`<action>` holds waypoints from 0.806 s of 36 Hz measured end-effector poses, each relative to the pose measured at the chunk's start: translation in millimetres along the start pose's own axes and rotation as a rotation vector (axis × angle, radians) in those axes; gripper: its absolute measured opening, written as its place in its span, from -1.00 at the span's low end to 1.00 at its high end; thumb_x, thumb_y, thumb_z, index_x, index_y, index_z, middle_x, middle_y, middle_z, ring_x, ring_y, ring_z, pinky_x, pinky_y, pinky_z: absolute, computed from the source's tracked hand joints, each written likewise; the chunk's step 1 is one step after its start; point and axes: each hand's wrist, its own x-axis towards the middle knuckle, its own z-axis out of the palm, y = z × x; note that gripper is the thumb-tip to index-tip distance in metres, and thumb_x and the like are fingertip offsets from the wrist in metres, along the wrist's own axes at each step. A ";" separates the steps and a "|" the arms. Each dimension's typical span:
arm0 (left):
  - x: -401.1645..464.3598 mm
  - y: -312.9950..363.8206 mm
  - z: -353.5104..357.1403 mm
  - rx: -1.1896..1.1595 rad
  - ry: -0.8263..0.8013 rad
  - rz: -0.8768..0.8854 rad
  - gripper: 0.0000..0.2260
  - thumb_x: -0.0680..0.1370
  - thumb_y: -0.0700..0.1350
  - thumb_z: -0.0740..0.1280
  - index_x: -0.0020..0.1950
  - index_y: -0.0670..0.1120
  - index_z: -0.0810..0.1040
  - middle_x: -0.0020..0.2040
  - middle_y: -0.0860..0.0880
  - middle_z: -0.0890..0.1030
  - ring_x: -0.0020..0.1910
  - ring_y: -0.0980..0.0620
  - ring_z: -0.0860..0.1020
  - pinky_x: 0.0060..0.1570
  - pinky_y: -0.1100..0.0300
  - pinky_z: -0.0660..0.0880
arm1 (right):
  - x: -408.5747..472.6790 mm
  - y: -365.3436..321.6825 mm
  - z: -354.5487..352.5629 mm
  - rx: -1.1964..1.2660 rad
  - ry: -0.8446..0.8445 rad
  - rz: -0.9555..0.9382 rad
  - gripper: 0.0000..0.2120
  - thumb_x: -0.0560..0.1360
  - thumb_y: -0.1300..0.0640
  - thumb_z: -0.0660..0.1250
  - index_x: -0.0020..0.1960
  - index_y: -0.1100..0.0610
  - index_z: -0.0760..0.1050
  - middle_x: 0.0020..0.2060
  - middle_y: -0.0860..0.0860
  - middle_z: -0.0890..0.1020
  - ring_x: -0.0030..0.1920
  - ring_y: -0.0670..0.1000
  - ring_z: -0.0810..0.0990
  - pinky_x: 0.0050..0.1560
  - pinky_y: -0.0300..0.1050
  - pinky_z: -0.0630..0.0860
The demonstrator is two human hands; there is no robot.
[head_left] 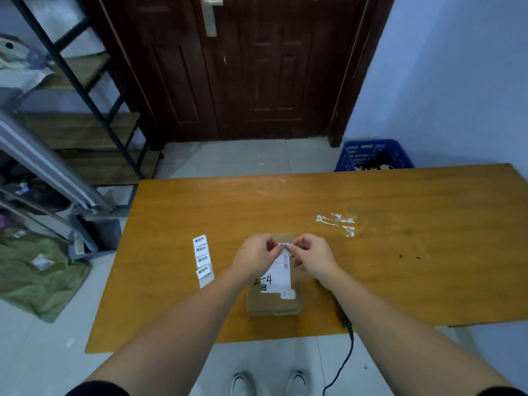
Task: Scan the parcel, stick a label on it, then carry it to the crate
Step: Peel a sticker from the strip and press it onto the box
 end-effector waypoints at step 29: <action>69.5 4.6 16.0 0.345 -0.043 -0.132 -0.76 0.67 0.09 0.27 0.01 0.01 0.66 -0.15 -0.01 0.71 -0.14 -0.03 0.68 -0.11 0.04 0.67 | 81.9 11.5 15.9 -0.268 0.024 0.032 -0.90 0.54 0.10 0.47 -0.02 0.13 0.65 -0.12 0.06 0.71 -0.08 0.12 0.71 0.03 0.10 0.67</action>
